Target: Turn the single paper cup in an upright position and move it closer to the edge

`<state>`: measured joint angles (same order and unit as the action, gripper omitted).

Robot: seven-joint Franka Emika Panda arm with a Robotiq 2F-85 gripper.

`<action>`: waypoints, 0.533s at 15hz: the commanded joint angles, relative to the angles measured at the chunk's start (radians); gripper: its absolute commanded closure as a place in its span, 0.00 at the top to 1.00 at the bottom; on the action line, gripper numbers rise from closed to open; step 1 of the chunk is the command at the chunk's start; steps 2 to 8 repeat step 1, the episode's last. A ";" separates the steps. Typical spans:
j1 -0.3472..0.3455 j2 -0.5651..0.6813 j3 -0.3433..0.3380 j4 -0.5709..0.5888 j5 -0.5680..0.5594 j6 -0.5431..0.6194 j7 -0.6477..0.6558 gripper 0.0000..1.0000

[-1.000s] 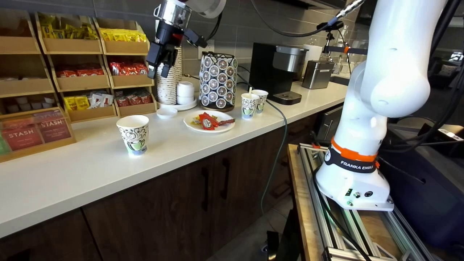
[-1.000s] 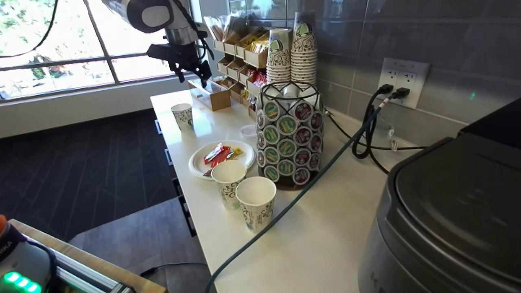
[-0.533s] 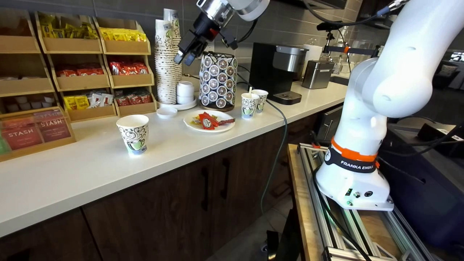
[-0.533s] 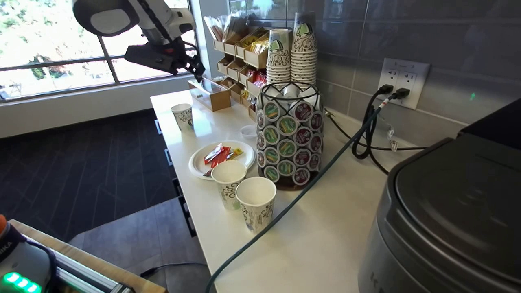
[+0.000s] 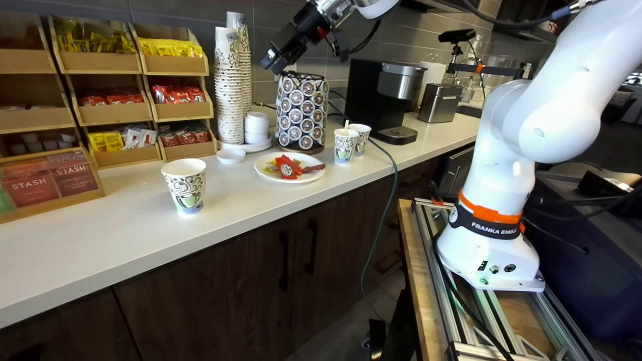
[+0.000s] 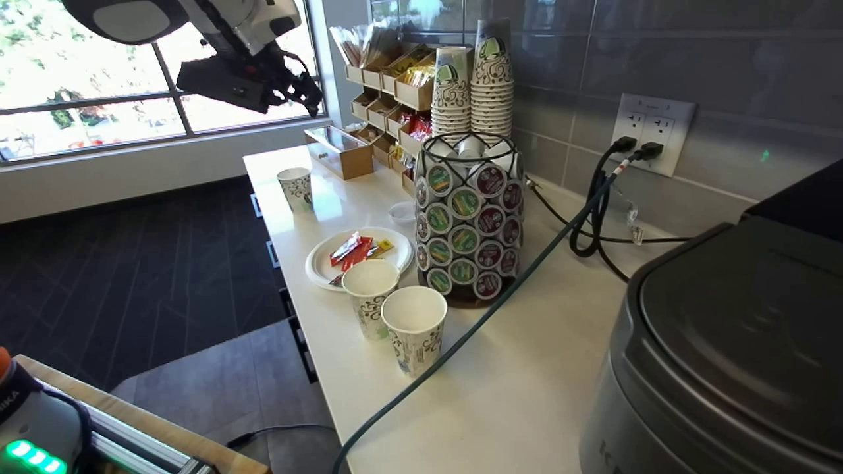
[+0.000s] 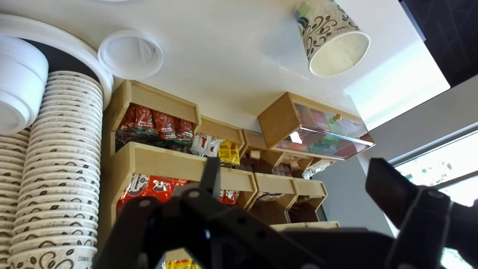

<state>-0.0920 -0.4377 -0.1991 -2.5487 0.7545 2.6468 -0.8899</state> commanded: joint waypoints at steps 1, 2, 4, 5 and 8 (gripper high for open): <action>0.037 0.001 -0.033 -0.001 -0.027 0.008 0.020 1.00; 0.037 0.001 -0.033 -0.001 -0.027 0.008 0.020 1.00; 0.037 0.001 -0.033 -0.001 -0.027 0.008 0.020 1.00; 0.037 0.001 -0.033 -0.001 -0.027 0.008 0.020 1.00; 0.037 0.001 -0.033 -0.001 -0.027 0.008 0.020 1.00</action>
